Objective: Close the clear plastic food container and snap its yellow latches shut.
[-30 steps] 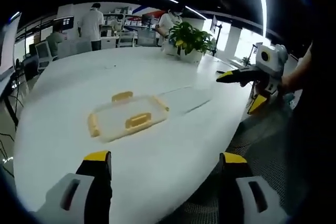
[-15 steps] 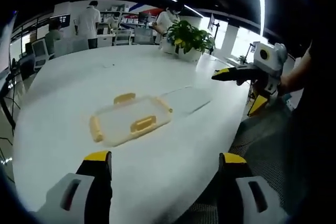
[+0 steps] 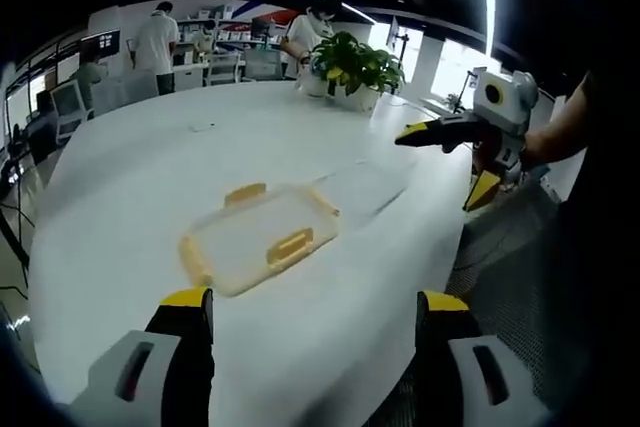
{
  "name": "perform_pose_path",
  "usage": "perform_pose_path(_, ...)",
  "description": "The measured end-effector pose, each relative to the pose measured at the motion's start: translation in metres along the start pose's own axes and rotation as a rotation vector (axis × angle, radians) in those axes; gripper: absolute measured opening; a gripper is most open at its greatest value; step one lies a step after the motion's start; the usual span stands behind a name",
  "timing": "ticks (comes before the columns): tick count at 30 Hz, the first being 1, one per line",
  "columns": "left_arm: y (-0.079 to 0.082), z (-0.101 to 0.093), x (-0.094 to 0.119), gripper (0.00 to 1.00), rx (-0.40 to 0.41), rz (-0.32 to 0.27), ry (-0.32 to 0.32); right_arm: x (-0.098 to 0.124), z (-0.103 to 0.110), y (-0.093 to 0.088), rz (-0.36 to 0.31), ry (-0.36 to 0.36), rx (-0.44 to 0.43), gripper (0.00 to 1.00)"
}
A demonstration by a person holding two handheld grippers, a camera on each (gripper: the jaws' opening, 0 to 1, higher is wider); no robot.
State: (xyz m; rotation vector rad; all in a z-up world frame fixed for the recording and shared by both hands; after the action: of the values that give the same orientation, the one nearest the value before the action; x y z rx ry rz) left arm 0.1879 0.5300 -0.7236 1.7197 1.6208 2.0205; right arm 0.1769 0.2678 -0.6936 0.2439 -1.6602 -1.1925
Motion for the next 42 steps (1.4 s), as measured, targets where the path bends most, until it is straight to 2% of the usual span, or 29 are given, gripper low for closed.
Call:
perform_pose_path(17, 0.007, 0.018, -0.005, 0.78, -0.070, 0.061, -0.019, -0.011, -0.017, 0.004, 0.038, 0.009, 0.025, 0.77)
perform_pose_path(23, 0.009, 0.023, -0.008, 0.73, -0.078, 0.076, -0.031, -0.014, -0.024, 0.006, 0.041, 0.002, 0.033, 0.78)
perform_pose_path(27, 0.012, 0.028, -0.010, 0.73, -0.083, 0.079, -0.038, -0.017, -0.028, 0.008, 0.050, 0.005, 0.025, 0.78)
perform_pose_path(42, 0.015, 0.049, -0.019, 0.73, -0.143, 0.152, -0.059, -0.035, -0.044, 0.014, 0.107, 0.052, 0.054, 0.75)
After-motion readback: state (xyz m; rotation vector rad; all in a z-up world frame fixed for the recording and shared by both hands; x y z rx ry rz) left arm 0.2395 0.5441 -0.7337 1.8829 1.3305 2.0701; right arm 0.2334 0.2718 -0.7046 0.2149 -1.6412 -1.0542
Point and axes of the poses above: the point that each gripper's makers call its tool centre point, and the gripper's own axes: x roughly backward along the fingers, z roughly to its left, y roughly out of its top, the point moved 8 cm from there along x, roughly backward along the fingers, and after that the axes turned 8 degrees about z, right-handed, at the moved point
